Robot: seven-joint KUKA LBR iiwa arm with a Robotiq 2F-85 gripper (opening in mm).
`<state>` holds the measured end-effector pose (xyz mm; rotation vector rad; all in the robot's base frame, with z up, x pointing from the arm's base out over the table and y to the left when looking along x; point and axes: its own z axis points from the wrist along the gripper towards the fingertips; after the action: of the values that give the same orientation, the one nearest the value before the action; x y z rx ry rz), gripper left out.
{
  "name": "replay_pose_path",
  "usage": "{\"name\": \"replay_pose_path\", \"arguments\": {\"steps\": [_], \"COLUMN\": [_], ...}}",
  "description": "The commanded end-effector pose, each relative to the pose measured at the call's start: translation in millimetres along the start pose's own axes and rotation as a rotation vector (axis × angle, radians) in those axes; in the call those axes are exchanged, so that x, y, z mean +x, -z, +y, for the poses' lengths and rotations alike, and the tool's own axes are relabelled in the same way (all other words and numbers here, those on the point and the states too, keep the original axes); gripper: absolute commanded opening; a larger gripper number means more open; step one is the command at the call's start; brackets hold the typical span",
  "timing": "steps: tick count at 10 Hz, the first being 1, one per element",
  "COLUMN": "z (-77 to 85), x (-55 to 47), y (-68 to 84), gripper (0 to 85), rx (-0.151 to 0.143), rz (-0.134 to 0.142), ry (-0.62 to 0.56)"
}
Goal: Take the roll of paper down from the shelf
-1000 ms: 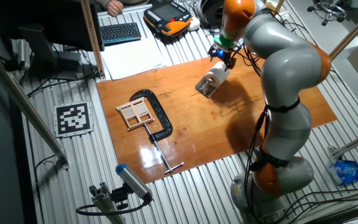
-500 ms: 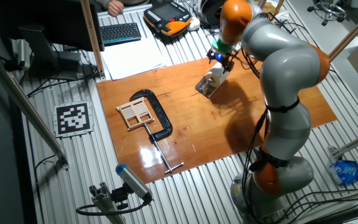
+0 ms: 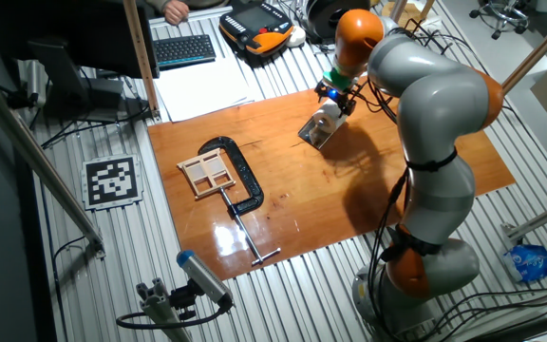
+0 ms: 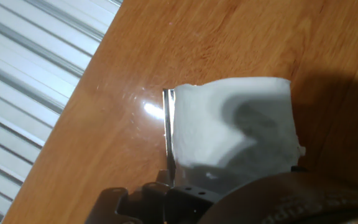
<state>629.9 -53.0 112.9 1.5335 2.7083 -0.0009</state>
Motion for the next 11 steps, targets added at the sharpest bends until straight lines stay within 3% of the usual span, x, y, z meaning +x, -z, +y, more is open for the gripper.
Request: {"name": "replay_pose_path", "arguments": {"steps": [1,5,10,11], "z": [-1.0,-8.6,-8.6,-7.6], "x": [-1.2,-7.9,-0.5,1.2], "y": [-1.4,-16.6,-28.2,-28.1], "gripper": [85.0,85.0,85.0,68.0], "rx": [0.0,-0.012,-0.018,0.012], "rz": [0.0,0.002,-0.008,-0.025], "ry": [0.002,0.028,0.02,0.022]}}
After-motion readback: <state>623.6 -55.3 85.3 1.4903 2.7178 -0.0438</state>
